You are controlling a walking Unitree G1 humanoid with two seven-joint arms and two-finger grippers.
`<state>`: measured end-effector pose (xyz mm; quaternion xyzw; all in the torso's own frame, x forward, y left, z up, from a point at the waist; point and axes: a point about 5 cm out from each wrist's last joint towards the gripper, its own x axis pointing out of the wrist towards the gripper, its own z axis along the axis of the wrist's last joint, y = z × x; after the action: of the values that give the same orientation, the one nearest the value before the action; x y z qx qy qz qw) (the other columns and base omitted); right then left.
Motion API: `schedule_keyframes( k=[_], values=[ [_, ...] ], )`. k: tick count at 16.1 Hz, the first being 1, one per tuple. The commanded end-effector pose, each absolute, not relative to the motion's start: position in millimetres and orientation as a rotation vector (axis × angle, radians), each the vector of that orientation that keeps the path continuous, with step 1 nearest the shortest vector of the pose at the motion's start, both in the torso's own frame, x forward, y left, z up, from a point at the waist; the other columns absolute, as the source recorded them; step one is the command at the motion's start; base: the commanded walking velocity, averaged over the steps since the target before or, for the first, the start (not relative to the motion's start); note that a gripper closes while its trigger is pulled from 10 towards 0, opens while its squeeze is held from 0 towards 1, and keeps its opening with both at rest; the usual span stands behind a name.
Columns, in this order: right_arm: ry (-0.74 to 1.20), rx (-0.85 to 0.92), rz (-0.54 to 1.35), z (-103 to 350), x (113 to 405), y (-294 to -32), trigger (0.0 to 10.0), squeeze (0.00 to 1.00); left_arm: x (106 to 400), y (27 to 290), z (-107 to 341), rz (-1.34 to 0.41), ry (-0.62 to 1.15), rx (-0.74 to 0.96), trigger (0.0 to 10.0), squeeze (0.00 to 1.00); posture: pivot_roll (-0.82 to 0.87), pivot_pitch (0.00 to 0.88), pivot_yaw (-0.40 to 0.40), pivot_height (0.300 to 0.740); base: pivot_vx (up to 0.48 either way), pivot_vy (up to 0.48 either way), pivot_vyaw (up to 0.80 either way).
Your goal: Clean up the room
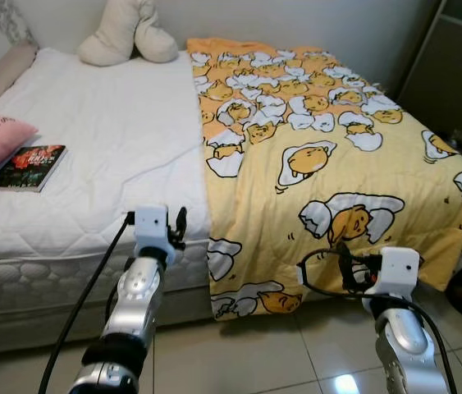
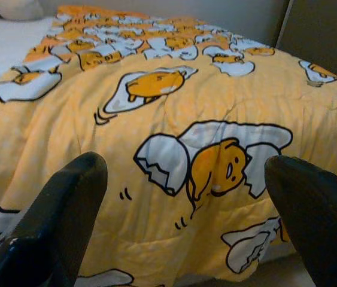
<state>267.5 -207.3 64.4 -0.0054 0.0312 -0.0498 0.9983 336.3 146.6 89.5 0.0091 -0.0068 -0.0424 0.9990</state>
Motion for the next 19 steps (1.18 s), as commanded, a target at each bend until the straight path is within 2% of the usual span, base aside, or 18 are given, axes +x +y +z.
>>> schedule_keyframes(
  k=[1, 10, 11, 16, 19],
  values=[
    [0.034, -0.010, -0.113, 69.3, 271.0, -209.0, 10.0, 0.00, 342.5, 140.1, 97.7, -0.108, -0.026, 0.029, 10.0, 0.00, 0.06, 0.000, 0.020, 0.740, 0.000, 0.000, 0.00],
    [0.046, -0.004, -0.106, 67.5, 272.0, -207.5, 10.0, 0.00, 341.5, 134.7, 93.7, -0.138, 0.005, 0.015, 10.0, 0.00, 0.07, 0.000, 0.016, 0.740, 0.000, 0.000, 0.00],
    [0.031, 0.019, -0.090, 69.0, 272.7, -205.8, 10.0, 1.00, 338.5, 136.2, 93.2, -0.150, -0.010, -0.004, 10.0, 1.00, 0.07, 0.000, 0.014, 0.740, 0.000, 0.000, 0.00],
    [0.028, 0.011, -0.077, 69.9, 275.1, -201.5, 10.0, 1.00, 337.6, 138.2, 87.4, -0.128, 0.022, 0.043, 10.0, 1.00, 0.08, 0.000, 0.019, 0.740, 0.000, 0.000, 0.00],
    [0.033, 0.005, -0.076, 69.2, 275.5, -200.7, 10.0, 1.00, 338.0, 139.9, 86.2, -0.112, 0.037, 0.027, 10.0, 1.00, 0.07, 0.000, 0.021, 0.740, 0.000, -0.480, 0.21]
  ],
)
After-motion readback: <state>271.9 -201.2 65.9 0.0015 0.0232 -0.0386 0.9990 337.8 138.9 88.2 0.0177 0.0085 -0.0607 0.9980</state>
